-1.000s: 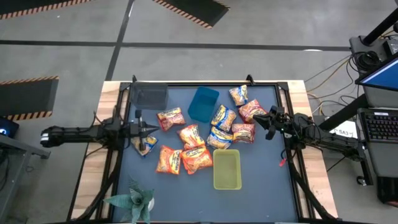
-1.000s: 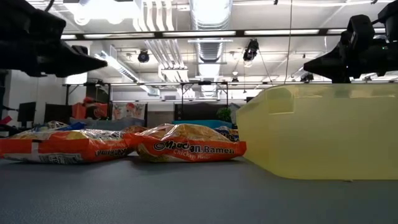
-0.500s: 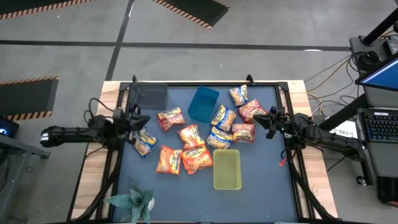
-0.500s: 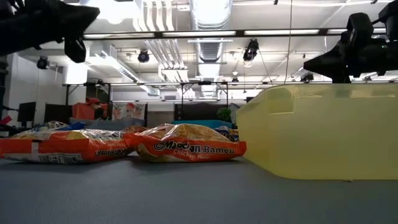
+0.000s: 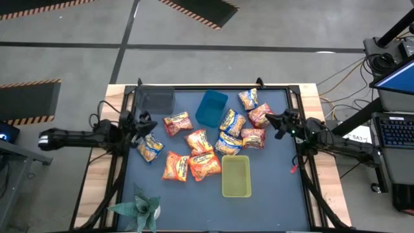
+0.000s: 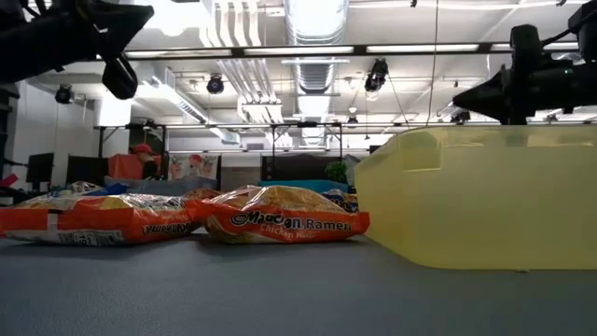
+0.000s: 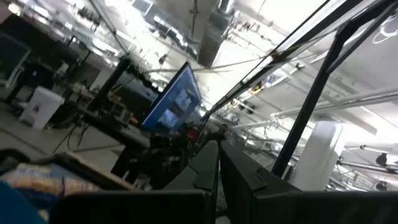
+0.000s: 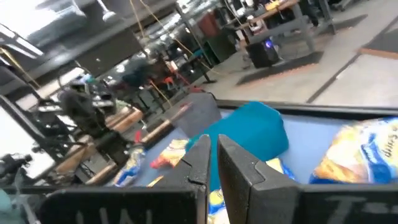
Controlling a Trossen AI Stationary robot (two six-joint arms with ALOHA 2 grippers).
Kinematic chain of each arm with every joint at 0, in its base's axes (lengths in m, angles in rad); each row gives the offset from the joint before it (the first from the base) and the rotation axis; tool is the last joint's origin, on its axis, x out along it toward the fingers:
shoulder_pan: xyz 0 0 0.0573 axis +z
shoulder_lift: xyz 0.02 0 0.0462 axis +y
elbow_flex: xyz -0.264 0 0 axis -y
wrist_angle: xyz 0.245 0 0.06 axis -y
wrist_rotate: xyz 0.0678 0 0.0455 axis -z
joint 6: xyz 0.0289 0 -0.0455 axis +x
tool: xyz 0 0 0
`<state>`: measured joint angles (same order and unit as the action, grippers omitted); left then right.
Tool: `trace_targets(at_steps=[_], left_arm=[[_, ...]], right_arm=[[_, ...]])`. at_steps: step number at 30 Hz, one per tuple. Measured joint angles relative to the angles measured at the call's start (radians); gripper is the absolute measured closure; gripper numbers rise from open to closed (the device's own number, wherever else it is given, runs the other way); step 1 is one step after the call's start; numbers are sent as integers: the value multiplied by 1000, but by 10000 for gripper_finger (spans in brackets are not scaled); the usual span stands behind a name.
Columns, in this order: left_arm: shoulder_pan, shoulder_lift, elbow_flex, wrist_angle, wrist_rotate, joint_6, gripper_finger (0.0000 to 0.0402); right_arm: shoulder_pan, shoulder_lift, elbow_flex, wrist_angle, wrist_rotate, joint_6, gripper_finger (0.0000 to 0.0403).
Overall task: Sort Maruchan noodles
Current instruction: Put the red noodle pack into the yellow bin
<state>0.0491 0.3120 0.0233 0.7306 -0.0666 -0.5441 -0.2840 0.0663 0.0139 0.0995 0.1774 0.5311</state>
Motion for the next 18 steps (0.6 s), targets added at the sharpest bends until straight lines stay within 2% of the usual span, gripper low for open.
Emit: trace_targets(at_steps=[3,7,11,14,18], left_arm=[[-23,62,0,74,0,1,402],[-64,159,-1,270,3,32,402],[-84,225,1,404,6,63,402],[-84,251,39,398,10,63,402],[-84,300,136,308,78,114,402]], right_arm=[[3,29,0,89,-62,3,385],[29,82,0,233,-124,9,385],[87,150,0,374,-132,12,385],[132,205,1,452,-125,16,385],[171,286,43,438,-121,57,385]])
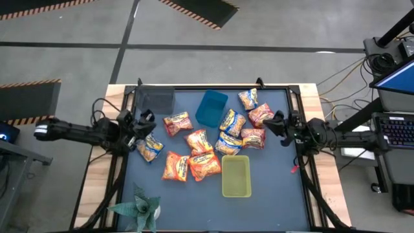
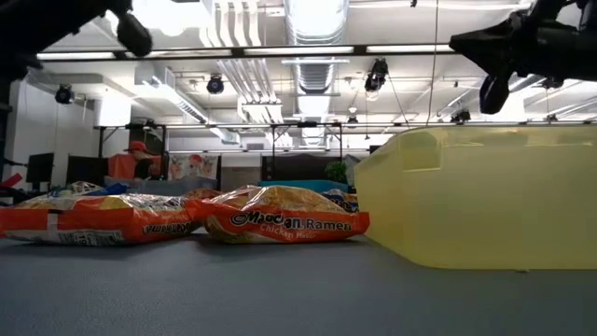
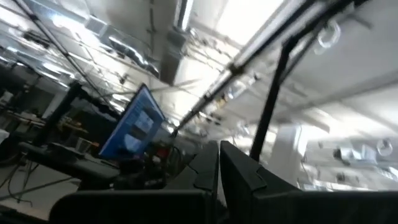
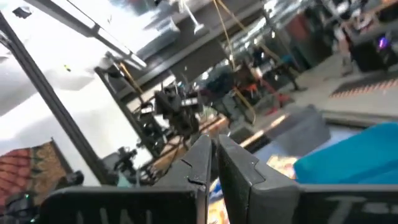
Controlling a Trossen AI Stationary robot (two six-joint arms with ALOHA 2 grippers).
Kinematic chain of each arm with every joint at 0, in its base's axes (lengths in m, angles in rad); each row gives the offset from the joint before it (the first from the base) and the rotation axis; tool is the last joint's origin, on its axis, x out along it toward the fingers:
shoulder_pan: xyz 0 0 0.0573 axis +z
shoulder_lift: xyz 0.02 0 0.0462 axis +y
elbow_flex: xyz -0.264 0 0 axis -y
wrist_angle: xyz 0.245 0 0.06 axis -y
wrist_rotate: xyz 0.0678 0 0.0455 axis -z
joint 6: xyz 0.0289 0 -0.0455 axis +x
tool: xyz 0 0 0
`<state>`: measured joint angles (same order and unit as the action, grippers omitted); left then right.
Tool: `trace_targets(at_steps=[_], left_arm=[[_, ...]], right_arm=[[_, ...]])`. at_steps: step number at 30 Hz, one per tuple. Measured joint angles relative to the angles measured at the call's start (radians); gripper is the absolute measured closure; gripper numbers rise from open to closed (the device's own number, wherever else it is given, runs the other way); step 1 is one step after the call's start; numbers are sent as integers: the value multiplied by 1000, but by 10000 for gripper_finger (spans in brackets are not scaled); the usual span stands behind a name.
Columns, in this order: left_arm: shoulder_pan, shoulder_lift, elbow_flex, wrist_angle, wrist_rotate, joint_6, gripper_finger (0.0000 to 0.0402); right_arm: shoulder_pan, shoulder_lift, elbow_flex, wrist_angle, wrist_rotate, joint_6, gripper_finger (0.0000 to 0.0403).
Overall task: Sort Maruchan noodles
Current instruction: Put the red noodle pack into the yellow bin
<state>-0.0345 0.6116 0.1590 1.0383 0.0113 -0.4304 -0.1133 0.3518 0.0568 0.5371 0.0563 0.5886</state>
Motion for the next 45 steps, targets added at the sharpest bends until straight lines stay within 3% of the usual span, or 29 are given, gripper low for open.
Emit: trace_targets(at_steps=[4,12,19,24,34,41,45], left_arm=[[0,50,122,-165,86,55,402],[1,132,373,-693,30,257,402],[2,214,467,-807,-3,404,402],[2,264,505,-811,-4,474,402],[3,325,600,-877,-5,534,402],[3,344,656,-971,-5,564,402],[3,356,677,-981,-5,572,402]], right_arm=[[11,76,110,-188,3,92,385],[21,260,464,-929,-17,288,385],[113,469,683,-1325,-97,405,385],[179,600,778,-1457,-127,333,385],[200,768,880,-1474,-28,-99,378],[200,862,907,-1500,-17,-185,292],[200,902,884,-1497,64,-255,226]])
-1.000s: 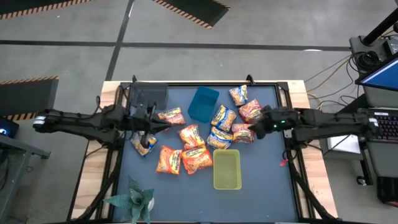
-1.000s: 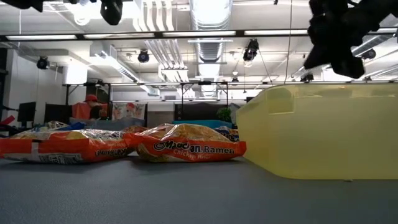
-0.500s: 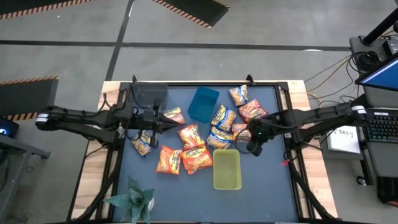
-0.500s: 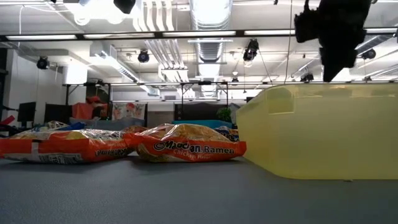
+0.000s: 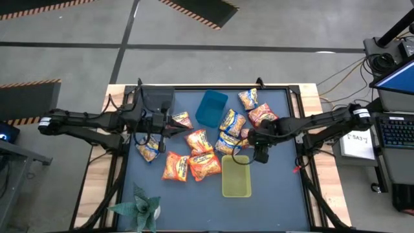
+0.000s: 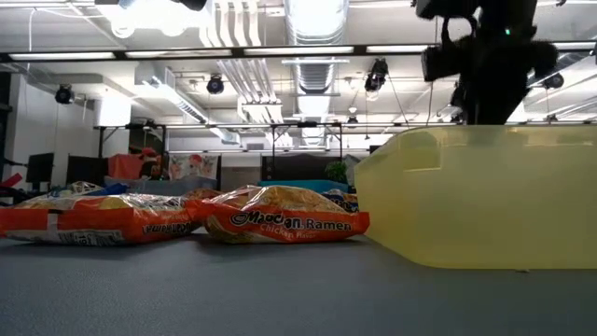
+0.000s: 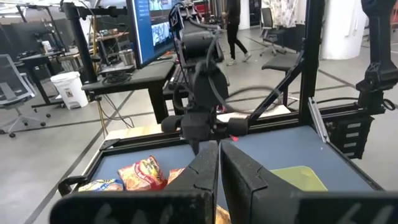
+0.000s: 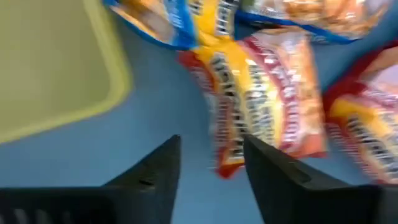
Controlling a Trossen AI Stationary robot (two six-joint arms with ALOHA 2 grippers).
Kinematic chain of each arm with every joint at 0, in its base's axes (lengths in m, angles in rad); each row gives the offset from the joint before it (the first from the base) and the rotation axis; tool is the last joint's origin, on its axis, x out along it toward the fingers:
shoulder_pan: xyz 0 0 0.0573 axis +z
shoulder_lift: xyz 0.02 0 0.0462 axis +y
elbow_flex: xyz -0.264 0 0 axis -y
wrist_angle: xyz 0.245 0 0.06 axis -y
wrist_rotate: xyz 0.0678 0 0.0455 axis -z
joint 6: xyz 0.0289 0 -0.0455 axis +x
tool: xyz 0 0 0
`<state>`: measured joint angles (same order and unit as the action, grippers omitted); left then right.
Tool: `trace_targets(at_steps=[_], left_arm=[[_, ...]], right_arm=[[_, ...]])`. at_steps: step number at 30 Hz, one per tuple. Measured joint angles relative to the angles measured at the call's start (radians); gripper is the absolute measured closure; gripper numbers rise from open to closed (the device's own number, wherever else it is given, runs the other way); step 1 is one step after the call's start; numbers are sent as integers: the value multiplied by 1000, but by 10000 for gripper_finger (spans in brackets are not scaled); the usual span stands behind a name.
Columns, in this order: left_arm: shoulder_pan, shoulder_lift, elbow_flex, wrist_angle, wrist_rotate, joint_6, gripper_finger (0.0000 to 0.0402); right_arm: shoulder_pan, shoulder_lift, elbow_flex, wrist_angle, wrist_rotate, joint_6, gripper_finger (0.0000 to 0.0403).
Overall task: Sort Maruchan noodles
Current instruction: Put the red noodle pack into the yellow bin
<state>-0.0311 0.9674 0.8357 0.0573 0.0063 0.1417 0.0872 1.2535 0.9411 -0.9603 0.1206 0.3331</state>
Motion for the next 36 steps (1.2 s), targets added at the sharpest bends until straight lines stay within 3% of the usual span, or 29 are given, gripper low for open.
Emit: trace_targets(at_steps=[5,14,19,25,36], left_arm=[[0,2,5,-24,0,18,402],[0,4,5,-24,0,38,402],[0,4,5,-24,0,36,402],[0,4,4,-28,0,6,402],[0,-1,3,-29,1,-54,402]], right_arm=[[0,31,-63,34,88,-105,186],[0,24,-217,268,165,-89,200],[0,20,-268,338,210,-72,250],[0,16,-274,339,197,-91,376],[0,-94,-177,243,260,-134,394]])
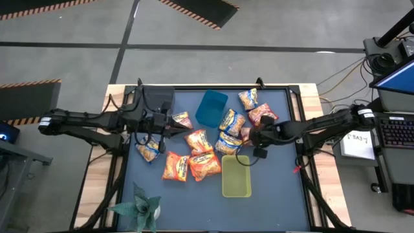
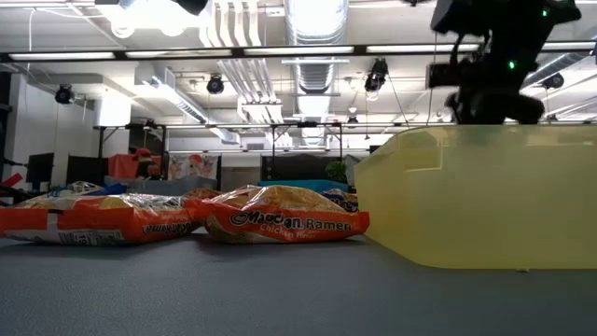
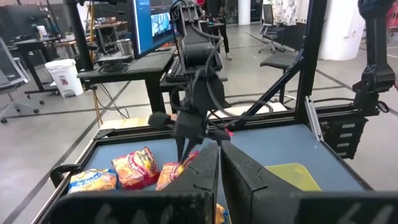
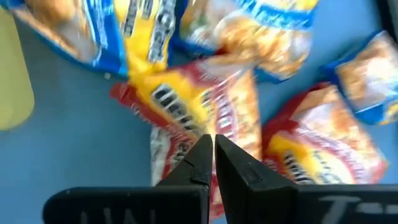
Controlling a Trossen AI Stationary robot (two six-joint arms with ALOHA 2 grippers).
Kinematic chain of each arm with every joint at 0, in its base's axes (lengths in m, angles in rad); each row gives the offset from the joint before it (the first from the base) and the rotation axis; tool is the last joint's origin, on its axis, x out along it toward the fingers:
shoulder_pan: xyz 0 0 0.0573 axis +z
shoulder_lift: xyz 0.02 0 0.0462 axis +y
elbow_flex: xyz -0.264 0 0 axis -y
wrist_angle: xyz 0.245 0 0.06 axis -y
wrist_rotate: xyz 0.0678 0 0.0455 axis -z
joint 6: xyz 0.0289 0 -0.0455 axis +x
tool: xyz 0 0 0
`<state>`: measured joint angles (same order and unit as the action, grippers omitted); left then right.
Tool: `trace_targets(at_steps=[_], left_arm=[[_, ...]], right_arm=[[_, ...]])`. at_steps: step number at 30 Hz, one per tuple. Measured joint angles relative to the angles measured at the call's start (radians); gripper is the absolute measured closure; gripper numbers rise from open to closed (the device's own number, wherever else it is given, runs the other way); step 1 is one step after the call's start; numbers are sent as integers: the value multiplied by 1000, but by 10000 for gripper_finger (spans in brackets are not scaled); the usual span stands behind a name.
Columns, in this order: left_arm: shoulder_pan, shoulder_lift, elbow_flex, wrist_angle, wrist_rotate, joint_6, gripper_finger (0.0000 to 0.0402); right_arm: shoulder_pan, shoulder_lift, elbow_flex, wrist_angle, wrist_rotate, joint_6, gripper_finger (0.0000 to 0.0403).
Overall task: Sort Maruchan noodles
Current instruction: Put the red noodle pack into the yellow bin
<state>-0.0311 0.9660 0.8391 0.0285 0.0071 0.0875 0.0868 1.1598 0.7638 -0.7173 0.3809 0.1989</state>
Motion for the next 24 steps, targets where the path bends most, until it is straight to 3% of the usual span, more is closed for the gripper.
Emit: trace_targets(at_steps=[5,10,14,18,24], left_arm=[[0,-2,0,1,0,0,402],[0,-2,0,1,1,0,402],[0,-2,0,0,1,1,402],[0,-2,0,0,2,4,402],[0,-2,0,0,2,8,402]], right_arm=[[0,-80,67,-3,5,1,395],[0,-131,102,-7,-82,33,395],[0,-138,88,-14,-94,156,381],[0,-107,83,-42,-86,195,328],[4,-32,71,-91,-93,181,214]])
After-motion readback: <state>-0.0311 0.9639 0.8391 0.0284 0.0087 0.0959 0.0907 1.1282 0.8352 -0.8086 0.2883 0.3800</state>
